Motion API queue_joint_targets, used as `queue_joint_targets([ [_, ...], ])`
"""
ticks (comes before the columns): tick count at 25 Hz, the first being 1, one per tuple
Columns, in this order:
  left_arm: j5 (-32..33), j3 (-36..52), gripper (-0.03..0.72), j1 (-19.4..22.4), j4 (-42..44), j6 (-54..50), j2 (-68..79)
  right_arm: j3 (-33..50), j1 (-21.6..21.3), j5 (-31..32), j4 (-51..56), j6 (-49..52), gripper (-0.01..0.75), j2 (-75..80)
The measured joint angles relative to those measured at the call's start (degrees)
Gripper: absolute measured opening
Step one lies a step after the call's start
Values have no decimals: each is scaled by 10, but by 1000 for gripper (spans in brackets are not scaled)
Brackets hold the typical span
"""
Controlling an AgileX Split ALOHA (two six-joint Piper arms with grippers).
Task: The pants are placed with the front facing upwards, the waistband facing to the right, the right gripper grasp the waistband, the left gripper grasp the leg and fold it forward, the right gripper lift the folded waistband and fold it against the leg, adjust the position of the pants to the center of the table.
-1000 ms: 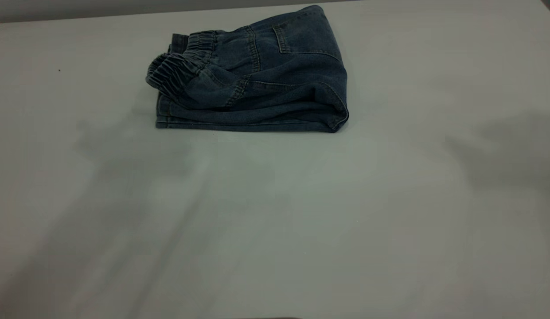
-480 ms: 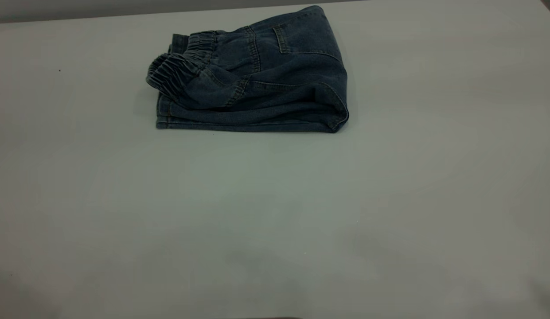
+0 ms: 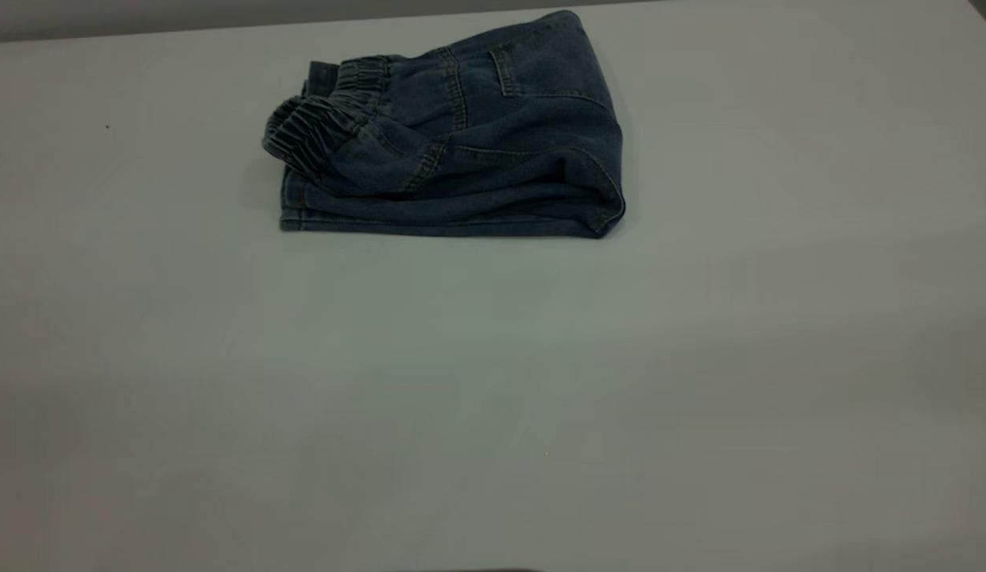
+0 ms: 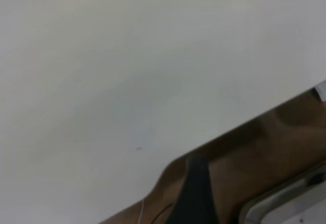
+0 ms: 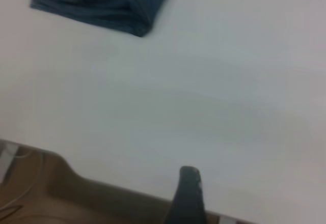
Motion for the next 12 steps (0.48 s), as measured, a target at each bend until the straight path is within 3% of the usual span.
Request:
queue_joint_targets([
  [6, 0, 39, 586, 0, -52, 28, -12, 90, 0, -54, -25, -7, 557, -68],
  [12, -2, 42, 586, 0, -87, 61, -12, 103, 0, -65, -28, -13, 557, -83],
])
